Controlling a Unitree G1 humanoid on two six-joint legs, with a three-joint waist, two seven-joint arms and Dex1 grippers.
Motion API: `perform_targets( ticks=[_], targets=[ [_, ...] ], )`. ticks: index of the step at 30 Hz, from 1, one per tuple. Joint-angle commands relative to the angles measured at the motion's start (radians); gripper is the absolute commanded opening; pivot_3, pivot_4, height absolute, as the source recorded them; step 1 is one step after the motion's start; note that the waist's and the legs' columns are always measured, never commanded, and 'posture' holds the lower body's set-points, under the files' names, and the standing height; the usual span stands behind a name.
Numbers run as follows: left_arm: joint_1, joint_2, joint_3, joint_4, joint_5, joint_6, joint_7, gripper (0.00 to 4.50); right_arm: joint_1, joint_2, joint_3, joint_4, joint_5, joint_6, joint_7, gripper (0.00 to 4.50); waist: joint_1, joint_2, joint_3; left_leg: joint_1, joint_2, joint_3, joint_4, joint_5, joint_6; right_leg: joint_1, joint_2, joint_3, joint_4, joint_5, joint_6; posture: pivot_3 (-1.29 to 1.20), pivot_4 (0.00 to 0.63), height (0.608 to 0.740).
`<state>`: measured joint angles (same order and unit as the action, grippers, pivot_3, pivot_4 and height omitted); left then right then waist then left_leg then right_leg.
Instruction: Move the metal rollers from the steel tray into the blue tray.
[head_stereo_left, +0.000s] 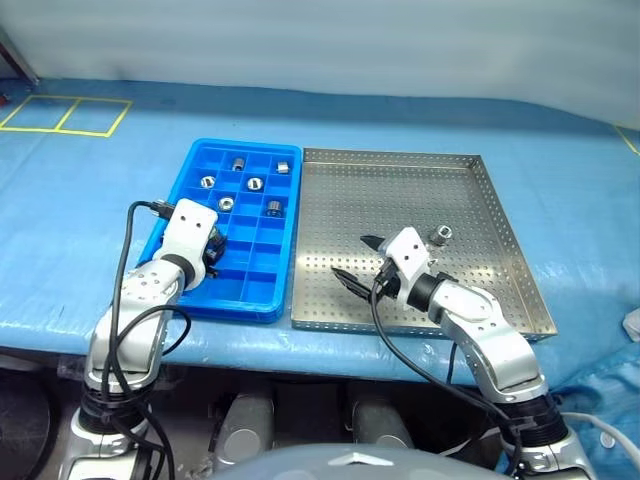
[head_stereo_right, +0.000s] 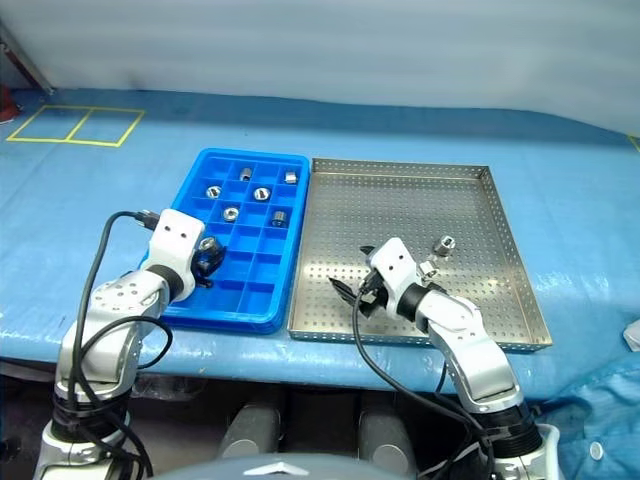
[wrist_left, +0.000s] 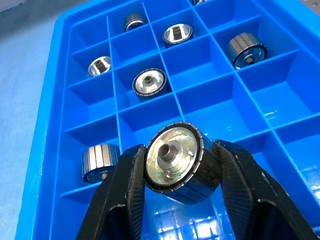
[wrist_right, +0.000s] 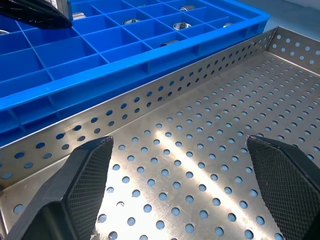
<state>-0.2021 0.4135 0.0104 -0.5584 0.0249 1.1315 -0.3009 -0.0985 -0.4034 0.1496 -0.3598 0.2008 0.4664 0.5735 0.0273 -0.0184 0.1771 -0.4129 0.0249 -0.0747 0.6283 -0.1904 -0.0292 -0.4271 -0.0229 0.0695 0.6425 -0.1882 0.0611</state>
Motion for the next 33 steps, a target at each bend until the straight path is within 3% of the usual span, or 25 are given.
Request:
perform_targets(
  ticks=[1, 6, 13, 19, 27, 33],
  targets=[
    [0.002, 0.029, -0.009, -0.01, 0.005, -0.018, 0.006, 2.57, 0.0, -0.007, -0.018, -0.035, 0.001, -0.006, -0.01, 4.5, 0.0, 0.0, 0.0, 0.0, 0.0, 0.0, 0.0, 0.0, 0.0, 0.0, 0.0, 0.0, 0.0, 0.0, 0.0, 0.19, 0.15, 0.74],
    [-0.027, -0.006, 0.013, 0.003, 0.014, -0.031, 0.064, 4.07, 0.003, -0.005, -0.021, -0.037, -0.006, -0.008, -0.031, 4.5, 0.001, 0.0, 0.0, 0.0, 0.0, 0.0, 0.0, 0.0, 0.0, 0.0, 0.0, 0.0, 0.0, 0.0, 0.0, 0.17, 0.15, 0.74],
    [-0.076, -0.121, 0.017, -0.033, -0.14, -0.25, -0.037, 4.07, -0.006, 0.004, -0.07, -0.051, -0.065, 0.042, -0.155, 4.5, 0.003, 0.0, 0.0, 0.0, 0.0, 0.0, 0.0, 0.0, 0.0, 0.0, -0.001, 0.0, 0.0, 0.0, 0.0, 0.15, 0.15, 0.74],
    [-0.113, -0.085, -0.119, 0.033, -0.251, -0.406, -0.257, 4.07, -0.003, -0.006, -0.129, -0.097, -0.125, 0.173, -0.264, 4.5, 0.0, 0.0, 0.0, -0.001, 0.0, 0.001, 0.0, 0.0, 0.0, -0.001, -0.001, 0.0, -0.001, 0.0, 0.0, 0.13, 0.15, 0.74],
    [-0.202, -0.067, -0.273, 0.177, -0.259, -0.504, -0.397, 4.07, 0.066, -0.045, -0.155, -0.225, -0.128, 0.374, -0.273, 4.5, -0.023, 0.0, 0.0, -0.002, -0.001, 0.001, 0.0, 0.0, 0.0, -0.001, -0.001, 0.0, -0.001, 0.0, 0.0, 0.04, 0.15, 0.74],
    [-0.231, -0.1, -0.33, 0.269, -0.244, -0.554, -0.422, 4.07, 0.113, 0.014, -0.219, -0.225, -0.088, 0.394, -0.292, 4.5, -0.055, 0.001, 0.0, -0.002, 0.0, 0.002, 0.0, 0.0, 0.0, -0.001, -0.001, 0.001, -0.001, 0.0, 0.0, 0.0, 0.15, 0.74]
  ],
)
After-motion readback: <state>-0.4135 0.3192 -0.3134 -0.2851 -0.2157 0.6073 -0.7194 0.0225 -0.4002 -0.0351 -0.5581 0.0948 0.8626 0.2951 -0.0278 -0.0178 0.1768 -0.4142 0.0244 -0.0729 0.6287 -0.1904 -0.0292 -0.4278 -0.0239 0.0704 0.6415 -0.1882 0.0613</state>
